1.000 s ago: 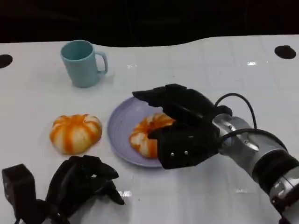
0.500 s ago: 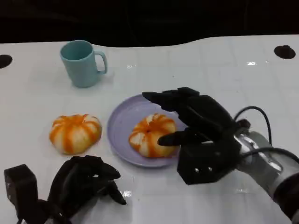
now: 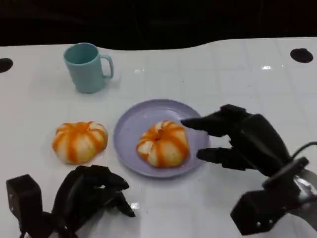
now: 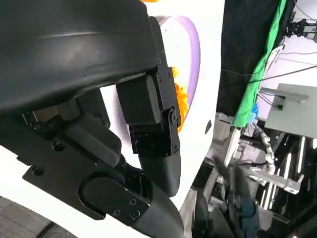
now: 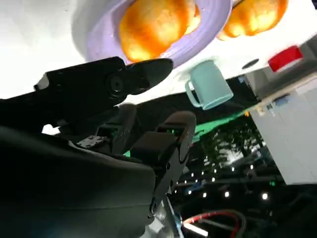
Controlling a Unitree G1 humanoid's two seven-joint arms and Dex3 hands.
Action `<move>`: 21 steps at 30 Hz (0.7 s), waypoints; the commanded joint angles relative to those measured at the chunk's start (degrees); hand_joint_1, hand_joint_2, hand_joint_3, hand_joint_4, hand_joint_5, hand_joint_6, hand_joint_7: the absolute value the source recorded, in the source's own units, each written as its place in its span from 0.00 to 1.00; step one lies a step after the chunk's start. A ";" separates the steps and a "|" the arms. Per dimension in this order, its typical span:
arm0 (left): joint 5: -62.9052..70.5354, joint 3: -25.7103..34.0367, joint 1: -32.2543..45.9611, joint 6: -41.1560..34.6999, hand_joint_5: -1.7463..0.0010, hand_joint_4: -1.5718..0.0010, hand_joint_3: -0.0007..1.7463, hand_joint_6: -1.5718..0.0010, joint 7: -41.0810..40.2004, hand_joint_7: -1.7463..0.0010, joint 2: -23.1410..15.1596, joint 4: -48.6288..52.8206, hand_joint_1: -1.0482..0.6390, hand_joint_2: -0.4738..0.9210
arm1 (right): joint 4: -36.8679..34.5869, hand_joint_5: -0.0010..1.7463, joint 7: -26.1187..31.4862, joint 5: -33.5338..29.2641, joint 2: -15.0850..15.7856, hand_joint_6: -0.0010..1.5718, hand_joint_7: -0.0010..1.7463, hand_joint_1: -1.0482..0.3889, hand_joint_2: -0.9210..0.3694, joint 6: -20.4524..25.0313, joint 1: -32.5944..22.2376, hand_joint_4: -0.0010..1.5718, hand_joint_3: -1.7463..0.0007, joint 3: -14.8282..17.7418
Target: Grasp the bread from the table and place it into the plate.
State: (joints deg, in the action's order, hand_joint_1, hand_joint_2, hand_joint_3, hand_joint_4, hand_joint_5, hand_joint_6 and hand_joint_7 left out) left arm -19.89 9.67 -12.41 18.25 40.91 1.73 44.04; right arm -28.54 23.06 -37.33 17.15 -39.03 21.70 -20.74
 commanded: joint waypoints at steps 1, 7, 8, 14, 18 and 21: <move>-0.08 0.28 0.22 -0.04 0.66 0.00 0.00 0.00 0.09 0.88 -0.82 -0.49 0.00 0.86 | 5.50 0.76 -1.56 2.38 2.67 0.53 0.31 0.60 0.02 -0.37 -5.41 0.43 0.97 3.06; -0.41 0.42 0.15 -0.72 0.66 0.00 0.00 0.00 0.47 0.88 -0.94 -0.59 0.00 0.86 | 9.64 0.73 -2.92 3.25 5.68 0.62 0.37 0.66 0.03 -3.03 -11.10 0.56 0.94 6.17; -0.50 0.43 0.13 -0.83 0.66 0.00 0.00 0.00 0.60 0.88 -0.95 -0.61 0.00 0.86 | 9.66 0.74 -2.81 3.25 6.06 0.63 0.37 0.66 0.03 -3.86 -11.75 0.56 0.93 6.53; -0.51 0.36 0.15 -1.17 0.66 0.00 0.00 0.00 0.36 0.88 -0.98 -0.86 0.00 0.85 | 11.88 0.91 -4.57 3.54 7.94 0.61 0.59 0.65 0.41 -5.68 -16.91 0.59 0.30 8.22; -0.47 0.39 -0.04 -1.43 0.66 0.00 0.00 0.00 0.31 0.88 -1.18 -0.78 0.00 0.85 | 12.93 0.95 -4.49 2.72 7.81 0.59 0.67 0.65 0.44 -5.17 -19.21 0.58 0.26 8.89; -0.64 0.54 -0.28 -1.66 0.66 0.00 0.00 0.00 0.52 0.88 -1.30 -0.51 0.00 0.85 | 12.49 0.99 -4.00 2.32 6.91 0.56 0.72 0.65 0.43 -4.95 -19.66 0.57 0.28 9.09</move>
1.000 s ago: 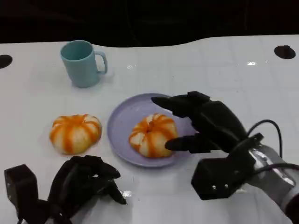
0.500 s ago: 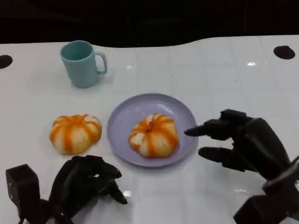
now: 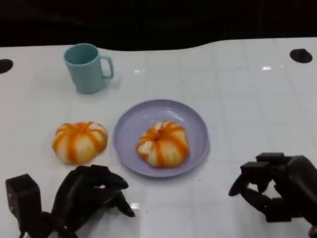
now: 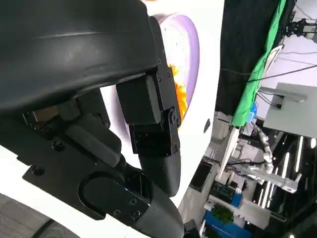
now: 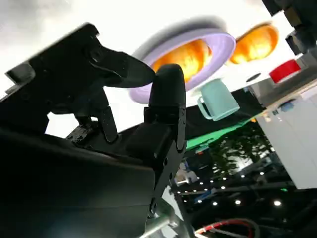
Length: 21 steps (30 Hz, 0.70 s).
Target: Grasp the bread from the table and place it into the plate.
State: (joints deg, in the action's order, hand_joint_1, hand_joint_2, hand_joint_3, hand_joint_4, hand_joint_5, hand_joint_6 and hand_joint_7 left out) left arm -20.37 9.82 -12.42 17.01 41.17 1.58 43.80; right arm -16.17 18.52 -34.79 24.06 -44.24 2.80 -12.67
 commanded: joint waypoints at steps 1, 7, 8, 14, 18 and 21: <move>-0.22 0.42 -0.34 -0.45 0.66 0.00 0.00 0.00 0.37 0.88 -1.19 -0.16 0.00 0.85 | -0.12 1.00 0.65 -0.21 -0.25 0.55 0.74 0.65 0.43 0.21 -0.78 0.57 0.27 1.09; 0.06 0.33 -0.53 -0.17 0.66 0.00 0.00 0.00 0.19 0.88 -1.42 0.00 0.00 0.85 | -3.98 1.00 3.70 -0.70 -2.40 0.52 0.81 0.64 0.45 -1.14 -0.31 0.57 0.25 0.91; 0.17 0.29 -0.57 -0.04 0.66 0.00 0.00 0.00 0.13 0.88 -1.46 0.08 0.00 0.85 | -5.11 1.00 4.28 -0.65 -2.73 0.52 0.82 0.64 0.45 -1.66 0.08 0.57 0.25 0.85; -0.17 0.42 -0.92 -0.13 0.66 0.00 0.00 0.00 0.54 0.88 -1.56 0.59 0.00 0.85 | -9.73 1.00 6.08 -1.27 -3.22 0.50 0.85 0.62 0.46 -3.55 2.21 0.57 0.24 0.59; -0.47 0.60 -1.17 -0.31 0.66 0.00 0.00 0.00 0.98 0.89 -1.70 0.97 0.00 0.85 | -11.29 1.00 7.20 -2.38 -3.34 0.50 0.85 0.62 0.46 -4.23 2.98 0.57 0.25 0.31; -0.34 0.66 -1.33 0.07 0.67 0.00 0.00 0.00 1.11 0.89 -1.86 1.37 0.00 0.85 | -12.11 1.00 7.05 -2.20 -3.54 0.50 0.85 0.62 0.45 -4.31 3.27 0.57 0.25 0.07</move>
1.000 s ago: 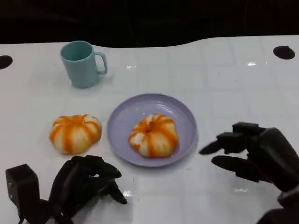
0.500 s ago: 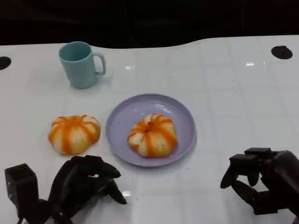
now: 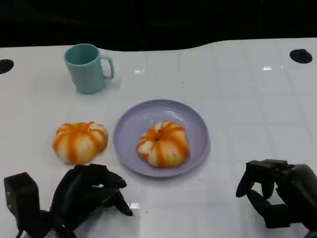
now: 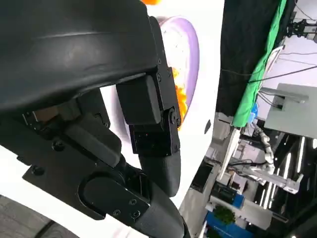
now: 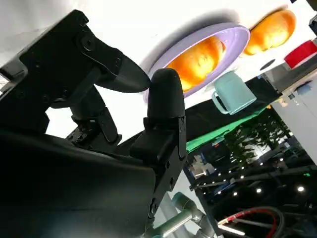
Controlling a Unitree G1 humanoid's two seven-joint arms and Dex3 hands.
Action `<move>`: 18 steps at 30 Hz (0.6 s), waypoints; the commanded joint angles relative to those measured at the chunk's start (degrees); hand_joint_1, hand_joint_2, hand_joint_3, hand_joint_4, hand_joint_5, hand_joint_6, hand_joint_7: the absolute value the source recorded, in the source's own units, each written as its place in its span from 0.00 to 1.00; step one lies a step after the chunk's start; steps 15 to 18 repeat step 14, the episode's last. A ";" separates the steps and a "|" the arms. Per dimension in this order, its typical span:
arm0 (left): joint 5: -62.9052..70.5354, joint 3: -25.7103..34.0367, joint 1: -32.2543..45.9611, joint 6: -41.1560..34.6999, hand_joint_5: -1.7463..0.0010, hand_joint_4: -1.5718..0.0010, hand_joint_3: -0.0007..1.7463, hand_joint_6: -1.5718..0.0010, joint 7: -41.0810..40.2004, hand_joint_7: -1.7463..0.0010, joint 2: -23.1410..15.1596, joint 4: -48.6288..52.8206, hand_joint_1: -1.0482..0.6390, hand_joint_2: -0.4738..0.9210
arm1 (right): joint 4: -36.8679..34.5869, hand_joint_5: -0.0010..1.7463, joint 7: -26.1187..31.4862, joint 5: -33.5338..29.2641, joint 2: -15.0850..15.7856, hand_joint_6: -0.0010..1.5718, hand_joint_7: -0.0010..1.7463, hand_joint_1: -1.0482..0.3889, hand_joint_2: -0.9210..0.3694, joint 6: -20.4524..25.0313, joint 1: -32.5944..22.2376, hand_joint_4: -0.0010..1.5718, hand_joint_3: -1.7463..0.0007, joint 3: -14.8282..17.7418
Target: Grasp the bread from the table and place it into the plate.
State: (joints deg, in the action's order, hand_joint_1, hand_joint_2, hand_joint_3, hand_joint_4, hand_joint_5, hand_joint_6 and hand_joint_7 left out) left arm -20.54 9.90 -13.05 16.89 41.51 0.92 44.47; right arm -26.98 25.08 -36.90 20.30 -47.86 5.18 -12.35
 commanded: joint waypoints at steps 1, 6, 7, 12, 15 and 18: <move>-0.11 0.61 -0.70 0.24 0.67 0.00 0.00 0.00 0.64 0.89 -1.23 0.72 0.00 0.85 | -1.36 1.00 0.57 -0.19 0.18 0.50 0.85 0.62 0.45 -0.75 0.91 0.56 0.25 -0.30; -0.38 0.97 -0.92 0.33 0.67 0.00 0.00 0.00 1.17 0.89 -1.36 1.25 0.00 0.85 | -2.22 1.00 1.56 -0.69 -0.05 0.50 0.86 0.62 0.45 -1.80 1.19 0.56 0.26 -0.61; -0.33 1.02 -0.96 0.45 0.67 0.00 0.00 0.00 1.26 0.89 -1.38 1.36 0.00 0.85 | -2.41 1.00 1.67 -0.70 -0.06 0.50 0.86 0.63 0.45 -1.94 1.29 0.56 0.26 -0.68; 0.29 1.00 -1.06 0.73 0.67 0.00 0.00 0.00 0.70 0.88 -1.53 1.61 0.00 0.85 | -2.89 1.00 3.38 -2.14 -0.03 0.49 0.85 0.64 0.45 -2.09 1.63 0.56 0.26 -1.04; 0.24 1.02 -1.11 0.66 0.66 0.00 0.00 0.00 0.78 0.88 -1.54 1.68 0.00 0.85 | -3.34 1.00 3.75 -2.26 0.02 0.49 0.85 0.64 0.45 -2.31 1.83 0.56 0.25 -1.29; 0.24 1.02 -1.11 0.66 0.66 0.00 0.00 0.00 0.78 0.88 -1.54 1.68 0.00 0.85 | -3.34 1.00 3.75 -2.26 0.02 0.49 0.85 0.64 0.45 -2.31 1.83 0.56 0.25 -1.29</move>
